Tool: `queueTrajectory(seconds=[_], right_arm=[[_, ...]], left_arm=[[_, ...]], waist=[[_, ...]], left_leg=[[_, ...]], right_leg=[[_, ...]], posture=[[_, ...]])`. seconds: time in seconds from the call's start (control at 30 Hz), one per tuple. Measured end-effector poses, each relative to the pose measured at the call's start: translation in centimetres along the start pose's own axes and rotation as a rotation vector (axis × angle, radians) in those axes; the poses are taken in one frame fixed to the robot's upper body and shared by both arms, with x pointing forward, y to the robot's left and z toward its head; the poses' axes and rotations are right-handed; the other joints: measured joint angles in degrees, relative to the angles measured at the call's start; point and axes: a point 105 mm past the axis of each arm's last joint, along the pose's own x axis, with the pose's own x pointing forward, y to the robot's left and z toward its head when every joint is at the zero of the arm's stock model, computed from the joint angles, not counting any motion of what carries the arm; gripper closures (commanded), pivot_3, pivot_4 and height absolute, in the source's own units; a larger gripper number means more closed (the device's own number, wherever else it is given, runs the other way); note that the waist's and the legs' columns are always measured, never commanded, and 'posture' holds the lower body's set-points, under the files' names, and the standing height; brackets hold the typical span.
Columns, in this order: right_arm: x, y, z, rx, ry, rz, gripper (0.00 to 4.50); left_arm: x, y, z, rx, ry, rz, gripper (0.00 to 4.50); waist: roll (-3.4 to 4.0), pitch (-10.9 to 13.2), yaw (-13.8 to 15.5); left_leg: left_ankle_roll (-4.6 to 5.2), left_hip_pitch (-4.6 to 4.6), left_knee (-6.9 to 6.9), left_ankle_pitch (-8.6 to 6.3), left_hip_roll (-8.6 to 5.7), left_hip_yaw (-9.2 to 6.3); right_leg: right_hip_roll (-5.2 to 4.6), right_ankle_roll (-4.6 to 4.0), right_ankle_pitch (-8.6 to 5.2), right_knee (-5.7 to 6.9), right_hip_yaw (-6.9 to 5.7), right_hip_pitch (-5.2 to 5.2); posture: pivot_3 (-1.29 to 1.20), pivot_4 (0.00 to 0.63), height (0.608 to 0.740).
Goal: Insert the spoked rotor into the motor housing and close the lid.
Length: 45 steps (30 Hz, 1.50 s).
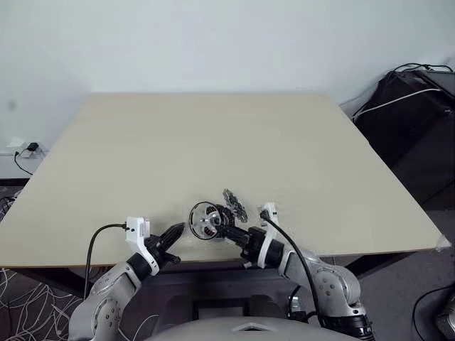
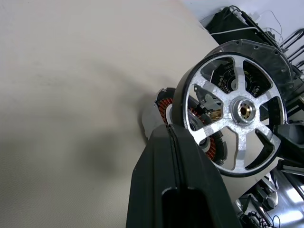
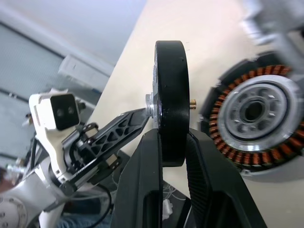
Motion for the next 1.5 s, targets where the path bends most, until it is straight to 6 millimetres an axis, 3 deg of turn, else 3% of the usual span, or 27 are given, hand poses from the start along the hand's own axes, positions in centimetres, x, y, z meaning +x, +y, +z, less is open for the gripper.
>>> queueTrajectory(seconds=[0.3, 0.7, 0.9, 1.5], right_arm=[[0.0, -1.7, 0.1, 0.196, -0.047, -0.090, 4.12], [0.1, -2.3, -0.2, 0.287, -0.045, -0.122, 4.12], [0.1, -2.1, 0.0, 0.299, -0.050, -0.111, 2.21], [-1.4, -2.3, 0.2, 0.263, -0.050, -0.136, 2.21]], left_arm=[[0.0, 0.0, 0.0, 0.000, 0.000, -0.001, 4.50], [0.0, 0.0, 0.0, 0.000, 0.000, -0.001, 4.50], [0.0, 0.0, 0.0, 0.001, 0.000, -0.001, 4.50], [0.4, -0.1, -0.2, -0.006, 0.009, -0.014, 4.50]], waist=[[0.11, -0.1, -0.2], [0.28, -0.1, -0.3], [0.31, -0.2, -0.3], [0.35, -0.1, -0.3]], left_leg=[[-0.01, 0.00, -0.01, -0.01, 0.01, 0.01], [0.00, 0.00, -0.02, 0.00, 0.01, 0.01], [0.00, 0.00, -0.02, 0.00, 0.02, 0.01], [0.03, -0.01, -0.02, 0.01, 0.02, 0.02]], right_leg=[[0.00, -0.01, 0.00, 0.00, 0.02, -0.01], [0.00, 0.00, 0.00, 0.00, 0.02, -0.02], [0.00, 0.00, 0.00, 0.00, 0.02, -0.02], [0.00, 0.00, -0.01, -0.01, 0.03, -0.03]], posture=[[0.00, 0.000, 0.740], [0.00, 0.000, 0.740], [0.00, 0.000, 0.740], [0.00, 0.000, 0.740]])
